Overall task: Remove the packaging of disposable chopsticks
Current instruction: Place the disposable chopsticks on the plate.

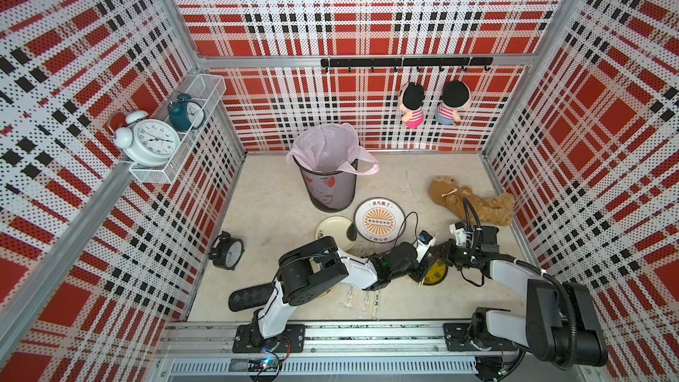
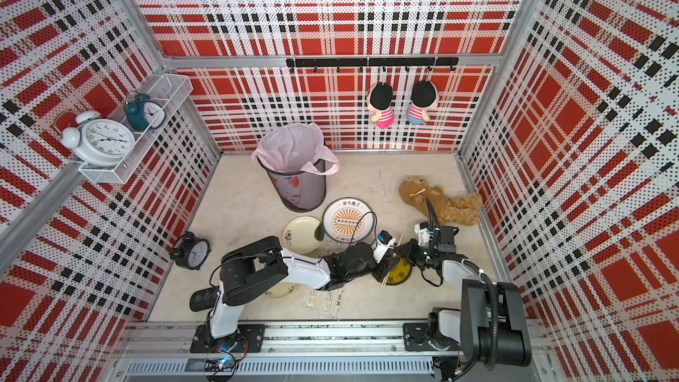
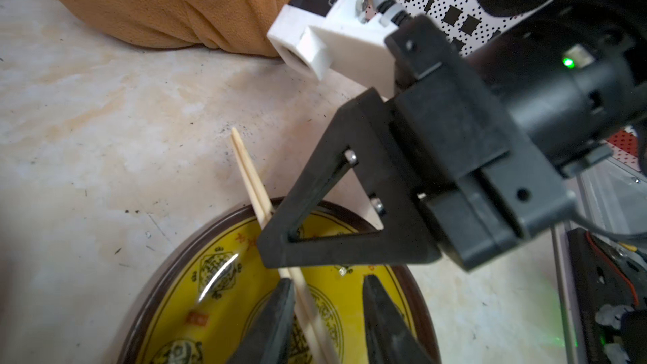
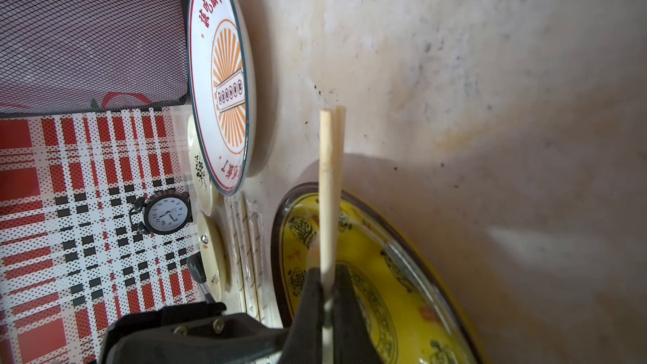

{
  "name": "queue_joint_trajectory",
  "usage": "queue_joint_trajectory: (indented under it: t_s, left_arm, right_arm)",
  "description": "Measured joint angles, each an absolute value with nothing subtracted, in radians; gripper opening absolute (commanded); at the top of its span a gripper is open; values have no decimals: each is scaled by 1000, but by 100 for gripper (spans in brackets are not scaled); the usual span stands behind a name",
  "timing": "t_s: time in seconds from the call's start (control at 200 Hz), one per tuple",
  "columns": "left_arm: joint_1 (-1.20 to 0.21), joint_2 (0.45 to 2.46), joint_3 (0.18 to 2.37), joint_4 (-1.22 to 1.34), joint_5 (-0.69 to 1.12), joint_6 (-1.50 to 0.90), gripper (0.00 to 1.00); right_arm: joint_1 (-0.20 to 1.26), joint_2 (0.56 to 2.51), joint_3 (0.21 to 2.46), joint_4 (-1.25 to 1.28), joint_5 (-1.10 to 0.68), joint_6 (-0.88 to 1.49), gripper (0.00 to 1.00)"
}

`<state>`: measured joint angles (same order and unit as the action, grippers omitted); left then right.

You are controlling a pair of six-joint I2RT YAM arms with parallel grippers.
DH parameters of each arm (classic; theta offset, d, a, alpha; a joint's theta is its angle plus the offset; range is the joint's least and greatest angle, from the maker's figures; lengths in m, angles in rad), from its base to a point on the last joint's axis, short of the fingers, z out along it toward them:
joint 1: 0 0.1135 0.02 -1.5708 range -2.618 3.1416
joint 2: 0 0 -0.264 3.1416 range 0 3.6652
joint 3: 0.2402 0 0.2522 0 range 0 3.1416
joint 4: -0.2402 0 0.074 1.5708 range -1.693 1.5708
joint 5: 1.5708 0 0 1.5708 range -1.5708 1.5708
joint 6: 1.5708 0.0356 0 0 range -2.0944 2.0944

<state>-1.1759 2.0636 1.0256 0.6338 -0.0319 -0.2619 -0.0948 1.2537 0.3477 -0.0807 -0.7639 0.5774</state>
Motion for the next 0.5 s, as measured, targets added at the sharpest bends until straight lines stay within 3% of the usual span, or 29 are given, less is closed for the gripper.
queue_joint_trajectory:
  t_s: [0.501]
  left_arm:
    - [-1187,2082,1068,532,-84,-286,30]
  right_arm:
    - [-95,1258,348,-80,-778,578,10]
